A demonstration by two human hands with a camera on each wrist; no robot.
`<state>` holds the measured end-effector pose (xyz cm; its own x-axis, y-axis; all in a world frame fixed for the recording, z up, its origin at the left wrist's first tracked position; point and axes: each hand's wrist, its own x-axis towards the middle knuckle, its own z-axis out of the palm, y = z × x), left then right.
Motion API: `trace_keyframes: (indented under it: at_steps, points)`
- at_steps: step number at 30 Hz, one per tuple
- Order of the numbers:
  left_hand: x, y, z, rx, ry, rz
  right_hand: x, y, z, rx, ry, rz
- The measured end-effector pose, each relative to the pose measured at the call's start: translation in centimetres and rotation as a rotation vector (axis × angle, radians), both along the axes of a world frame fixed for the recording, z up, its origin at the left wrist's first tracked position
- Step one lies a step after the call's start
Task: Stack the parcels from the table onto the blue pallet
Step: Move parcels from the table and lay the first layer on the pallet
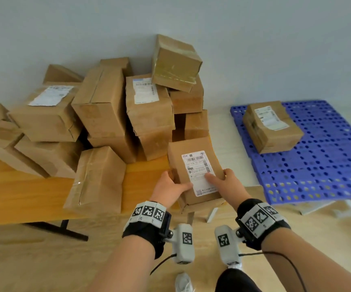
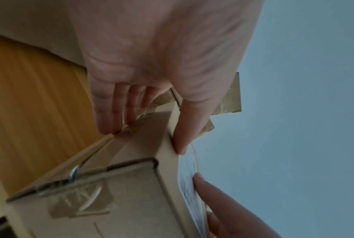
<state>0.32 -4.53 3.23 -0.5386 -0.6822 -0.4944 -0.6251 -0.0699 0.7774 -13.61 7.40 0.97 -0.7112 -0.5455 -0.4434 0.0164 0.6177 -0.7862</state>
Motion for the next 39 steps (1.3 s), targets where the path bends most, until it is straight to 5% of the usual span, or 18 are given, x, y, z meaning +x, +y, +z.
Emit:
trace_keyframes:
  at_steps: [9,25,34,39]
  points:
    - [-9.3,3.7,4.3,-0.011,0.191,-0.109,-8.3,6.0,3.5,-0.206,0.086,-0.194]
    - [-33.2,10.9,6.9,-0.045,0.441,0.123,-31.3,12.7,8.2,-0.422,0.156,-0.245]
    - [-42.6,14.4,6.1,-0.189,0.389,-0.057,-41.6,15.2,6.8,-0.367,0.227,-0.296]
    - [-45.6,14.7,3.2,-0.323,0.184,-0.171,-45.4,15.6,3.7,-0.277,0.228,-0.25]
